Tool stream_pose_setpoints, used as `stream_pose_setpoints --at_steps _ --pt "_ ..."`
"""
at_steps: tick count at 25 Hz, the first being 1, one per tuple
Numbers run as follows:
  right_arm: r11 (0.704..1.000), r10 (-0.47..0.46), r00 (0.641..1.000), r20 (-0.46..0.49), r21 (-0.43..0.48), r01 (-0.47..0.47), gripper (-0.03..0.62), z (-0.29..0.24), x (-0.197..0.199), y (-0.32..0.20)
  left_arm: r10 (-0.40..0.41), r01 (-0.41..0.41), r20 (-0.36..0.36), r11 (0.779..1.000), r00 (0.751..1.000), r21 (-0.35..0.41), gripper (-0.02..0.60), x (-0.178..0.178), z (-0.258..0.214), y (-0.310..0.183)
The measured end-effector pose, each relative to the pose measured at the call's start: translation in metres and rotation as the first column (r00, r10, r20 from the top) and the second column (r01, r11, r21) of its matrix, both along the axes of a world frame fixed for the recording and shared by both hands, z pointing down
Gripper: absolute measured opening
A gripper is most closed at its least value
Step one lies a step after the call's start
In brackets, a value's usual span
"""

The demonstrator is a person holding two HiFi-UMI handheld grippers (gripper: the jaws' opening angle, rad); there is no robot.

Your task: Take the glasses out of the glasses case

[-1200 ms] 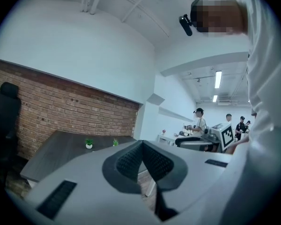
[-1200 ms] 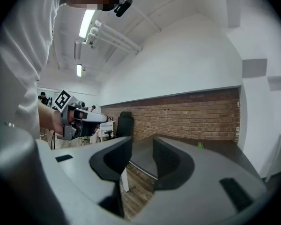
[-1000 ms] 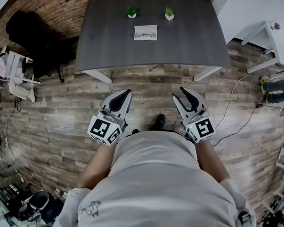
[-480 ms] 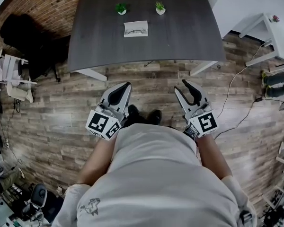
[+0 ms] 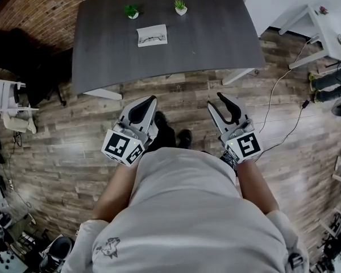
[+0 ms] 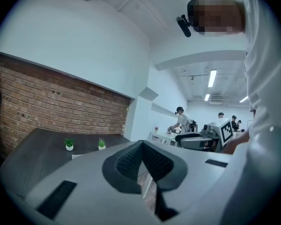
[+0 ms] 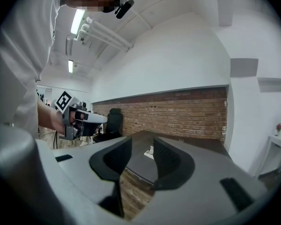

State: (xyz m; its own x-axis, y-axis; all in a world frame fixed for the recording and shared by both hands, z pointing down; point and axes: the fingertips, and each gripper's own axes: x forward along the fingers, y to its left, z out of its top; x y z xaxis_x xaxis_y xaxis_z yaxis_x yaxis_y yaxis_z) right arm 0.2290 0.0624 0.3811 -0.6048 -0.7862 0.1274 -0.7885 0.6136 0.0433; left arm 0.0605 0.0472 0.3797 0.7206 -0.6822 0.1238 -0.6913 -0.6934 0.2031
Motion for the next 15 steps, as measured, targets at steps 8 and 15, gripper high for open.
stream_pose_setpoints --at_steps 8,15 --pt "0.999 -0.013 1.0 -0.022 -0.032 0.012 0.15 0.008 -0.026 -0.039 -0.031 0.031 -0.024 0.999 0.999 -0.022 0.011 -0.033 0.01 -0.039" --pt "0.997 -0.06 0.997 -0.054 -0.047 0.057 0.15 0.007 -0.088 -0.096 -0.057 0.053 -0.062 0.996 0.996 -0.065 0.011 -0.084 0.02 -0.087"
